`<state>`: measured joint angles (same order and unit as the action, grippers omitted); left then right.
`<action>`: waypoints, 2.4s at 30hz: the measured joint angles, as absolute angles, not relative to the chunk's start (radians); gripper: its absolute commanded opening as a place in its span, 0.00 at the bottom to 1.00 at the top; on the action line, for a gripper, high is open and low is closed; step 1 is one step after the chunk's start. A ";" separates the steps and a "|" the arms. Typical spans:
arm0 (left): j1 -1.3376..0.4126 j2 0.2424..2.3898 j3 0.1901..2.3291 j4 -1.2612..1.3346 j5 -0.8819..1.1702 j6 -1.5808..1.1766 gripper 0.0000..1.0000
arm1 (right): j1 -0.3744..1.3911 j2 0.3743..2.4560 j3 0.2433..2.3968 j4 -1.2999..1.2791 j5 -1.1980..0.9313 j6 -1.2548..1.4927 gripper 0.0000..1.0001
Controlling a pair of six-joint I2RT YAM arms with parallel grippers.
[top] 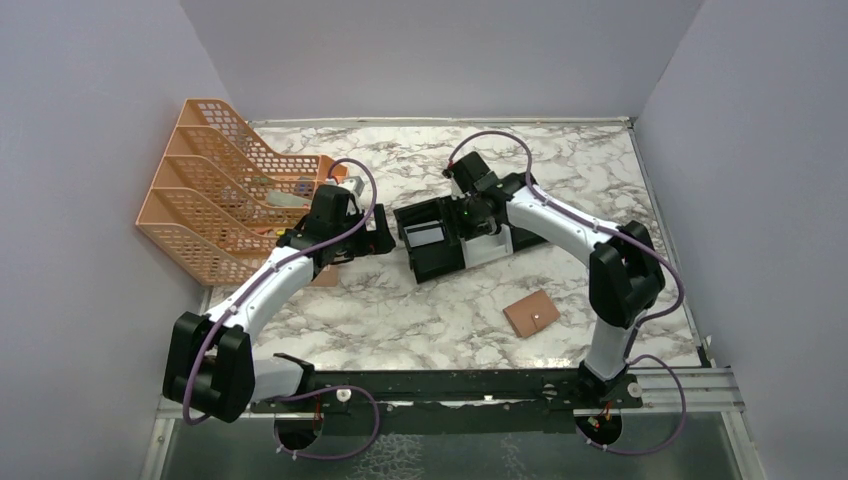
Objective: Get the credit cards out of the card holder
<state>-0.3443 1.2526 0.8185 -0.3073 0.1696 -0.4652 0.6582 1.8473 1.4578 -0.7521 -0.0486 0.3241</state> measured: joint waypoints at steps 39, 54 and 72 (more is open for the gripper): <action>-0.368 1.319 0.794 -0.218 0.273 -0.527 0.99 | 0.406 1.768 1.289 -0.635 0.062 0.232 0.44; -0.369 1.324 0.794 -0.217 0.274 -0.510 0.99 | 0.406 1.779 1.363 -0.789 0.055 0.240 0.14; -0.369 1.328 0.808 -0.219 0.274 -0.491 0.99 | 0.405 1.783 1.401 -0.857 -0.007 0.295 0.13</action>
